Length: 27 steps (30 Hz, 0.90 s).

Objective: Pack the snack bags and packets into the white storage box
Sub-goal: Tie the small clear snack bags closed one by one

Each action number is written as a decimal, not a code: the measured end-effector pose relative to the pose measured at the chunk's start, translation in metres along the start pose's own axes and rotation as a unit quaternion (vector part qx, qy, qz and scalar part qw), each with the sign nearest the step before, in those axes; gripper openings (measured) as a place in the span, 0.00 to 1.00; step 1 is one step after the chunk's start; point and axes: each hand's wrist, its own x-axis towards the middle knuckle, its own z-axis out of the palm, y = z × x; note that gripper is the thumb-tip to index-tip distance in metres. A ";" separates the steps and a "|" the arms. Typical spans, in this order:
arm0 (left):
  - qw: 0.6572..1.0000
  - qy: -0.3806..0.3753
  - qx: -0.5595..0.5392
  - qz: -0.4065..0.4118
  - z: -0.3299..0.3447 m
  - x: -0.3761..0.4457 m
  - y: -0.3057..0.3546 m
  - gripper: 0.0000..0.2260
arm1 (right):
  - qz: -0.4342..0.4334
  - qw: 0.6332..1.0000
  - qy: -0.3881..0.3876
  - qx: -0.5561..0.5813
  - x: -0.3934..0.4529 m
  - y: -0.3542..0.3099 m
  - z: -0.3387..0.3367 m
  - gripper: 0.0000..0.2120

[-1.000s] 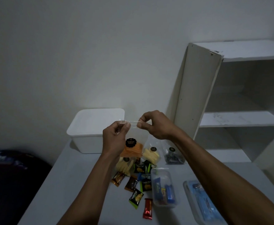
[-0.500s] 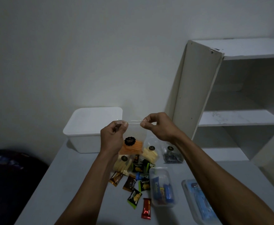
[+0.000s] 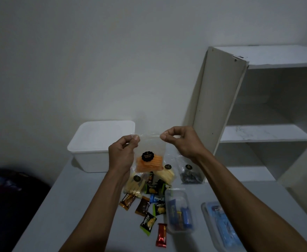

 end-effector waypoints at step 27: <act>0.988 -0.060 0.124 0.069 0.016 -0.007 -0.001 0.03 | -0.013 0.992 -0.096 -0.084 0.002 -0.009 0.002 0.10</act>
